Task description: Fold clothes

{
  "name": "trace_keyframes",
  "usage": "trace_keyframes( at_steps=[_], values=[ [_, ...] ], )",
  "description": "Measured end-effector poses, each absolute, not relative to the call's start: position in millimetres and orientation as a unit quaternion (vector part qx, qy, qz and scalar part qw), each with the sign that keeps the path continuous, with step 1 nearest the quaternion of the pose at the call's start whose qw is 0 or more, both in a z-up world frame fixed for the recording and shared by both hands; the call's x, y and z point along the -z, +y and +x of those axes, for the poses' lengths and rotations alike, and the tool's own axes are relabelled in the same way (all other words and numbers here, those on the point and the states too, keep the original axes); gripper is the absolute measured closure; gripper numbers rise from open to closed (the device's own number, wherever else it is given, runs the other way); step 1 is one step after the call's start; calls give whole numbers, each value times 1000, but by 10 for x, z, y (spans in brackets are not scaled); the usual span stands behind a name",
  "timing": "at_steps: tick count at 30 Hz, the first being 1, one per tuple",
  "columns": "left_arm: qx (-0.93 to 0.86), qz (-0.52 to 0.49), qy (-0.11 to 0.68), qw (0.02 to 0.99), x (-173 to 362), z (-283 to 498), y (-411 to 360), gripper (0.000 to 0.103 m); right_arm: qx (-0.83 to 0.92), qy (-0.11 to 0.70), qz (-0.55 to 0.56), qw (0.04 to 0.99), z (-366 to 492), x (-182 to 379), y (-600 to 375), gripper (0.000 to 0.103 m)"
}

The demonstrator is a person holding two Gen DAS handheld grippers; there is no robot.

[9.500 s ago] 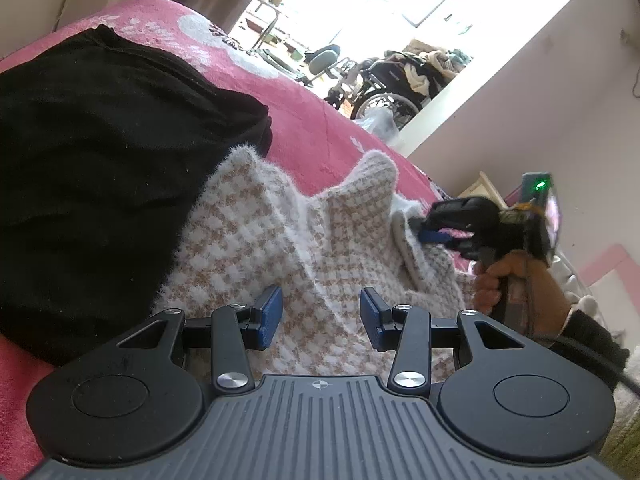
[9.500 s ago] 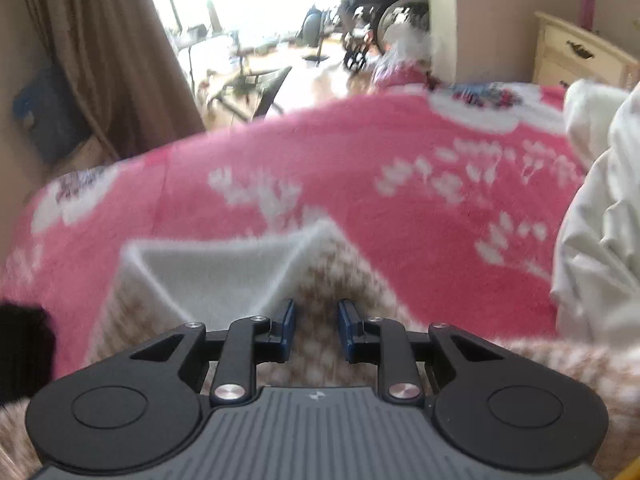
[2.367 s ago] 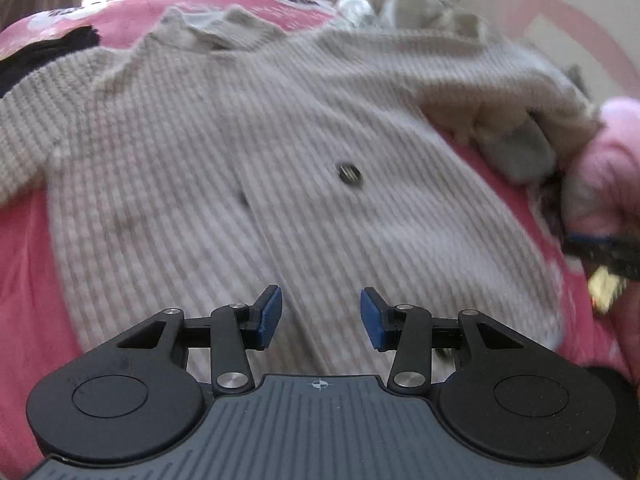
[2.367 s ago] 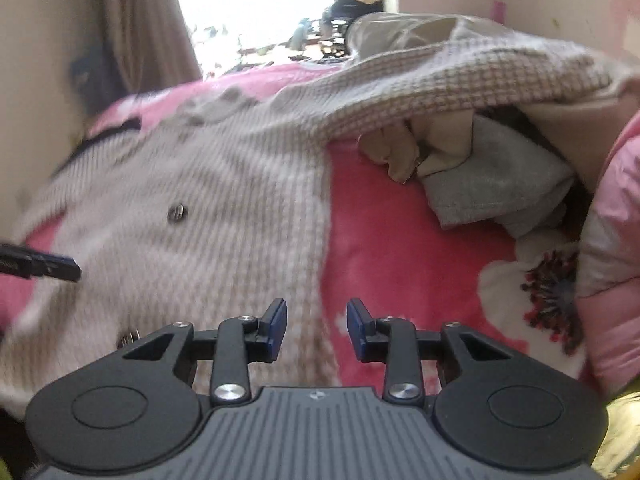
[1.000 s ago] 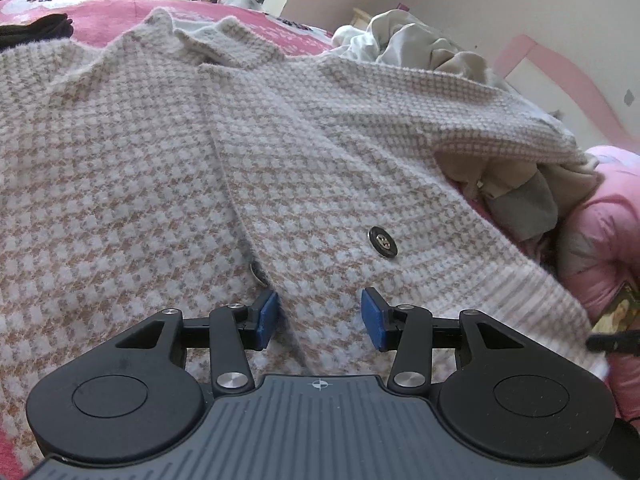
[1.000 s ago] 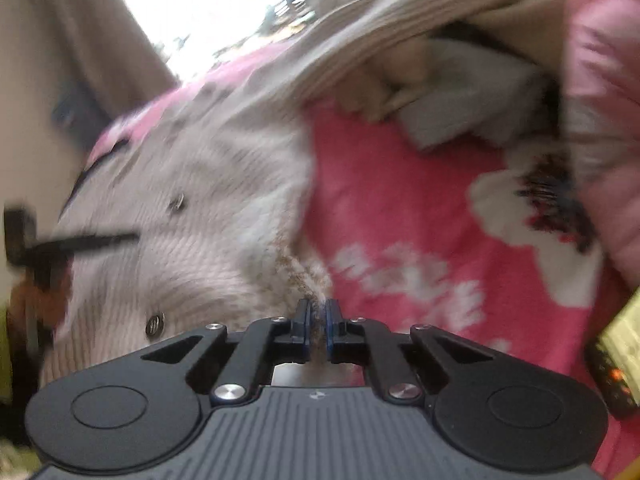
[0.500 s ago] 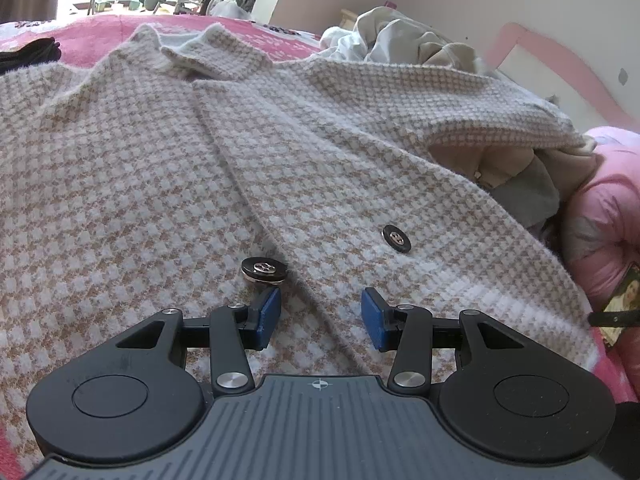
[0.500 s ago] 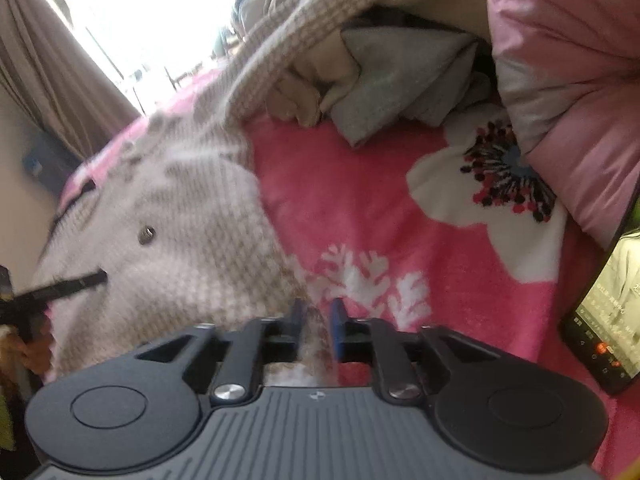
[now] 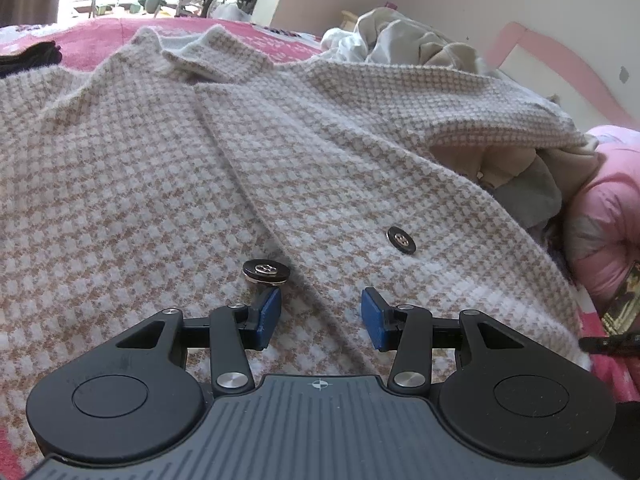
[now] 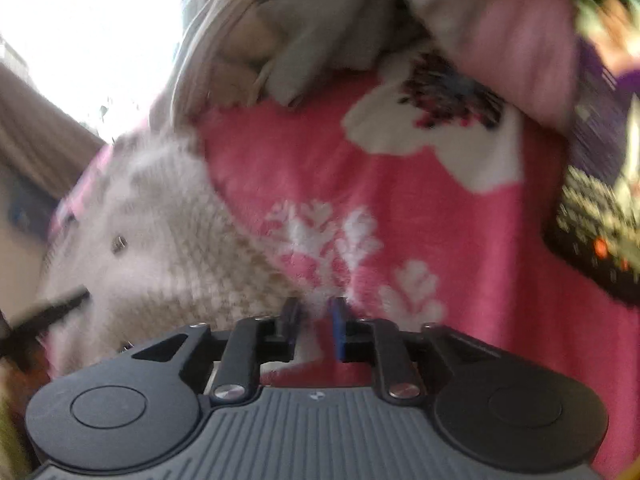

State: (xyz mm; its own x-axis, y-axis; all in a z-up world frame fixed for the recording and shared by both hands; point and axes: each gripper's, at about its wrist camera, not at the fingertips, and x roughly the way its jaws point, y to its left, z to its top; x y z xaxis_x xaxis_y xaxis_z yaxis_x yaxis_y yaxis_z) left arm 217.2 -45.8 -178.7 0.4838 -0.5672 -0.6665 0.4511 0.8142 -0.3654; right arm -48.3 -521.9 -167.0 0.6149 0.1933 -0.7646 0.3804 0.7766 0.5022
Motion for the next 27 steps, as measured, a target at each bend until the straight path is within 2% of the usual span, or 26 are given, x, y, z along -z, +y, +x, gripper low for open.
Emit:
trace_keyframes(
  at_steps=[4, 7, 9, 10, 12, 16, 22, 23, 24, 26, 27],
  values=[
    [293, -85, 383, 872, 1558, 2101, -398, 59, 95, 423, 329, 839, -638, 1466, -5370, 76],
    [316, -58, 355, 878, 1341, 2084, -517, 59, 91, 409, 322, 849, -500, 1233, -5398, 72],
    [340, -31, 355, 870, 1252, 2150, -753, 59, 66, 397, 301, 865, -167, 1066, -5287, 60],
    [351, -7, 357, 866, 1226, 2179, -937, 59, 46, 386, 298, 872, 39, 1007, -5217, 58],
    [355, 40, 362, 861, 1277, 2237, -1230, 59, 10, 366, 305, 879, 468, 966, -5087, 43],
    [349, 25, 415, 840, 1703, 2310, -1263, 59, -28, 362, 326, 873, 1491, 1157, -4856, 39],
    [397, 67, 360, 842, 1831, 2223, -1211, 58, -30, 412, 276, 868, 2754, 1613, -4571, 37],
    [403, 68, 356, 840, 1840, 2217, -1208, 58, -22, 415, 256, 873, 2882, 1654, -4521, 45],
    [409, 69, 352, 839, 1848, 2210, -1205, 57, -12, 408, 230, 884, 2955, 1653, -4465, 70],
    [428, 96, 340, 832, 1843, 2198, -1223, 56, -12, 373, 216, 902, 3021, 1562, -4448, 89],
    [436, 112, 333, 828, 1841, 2184, -1229, 56, -14, 357, 213, 909, 3041, 1508, -4469, 90]
  ],
)
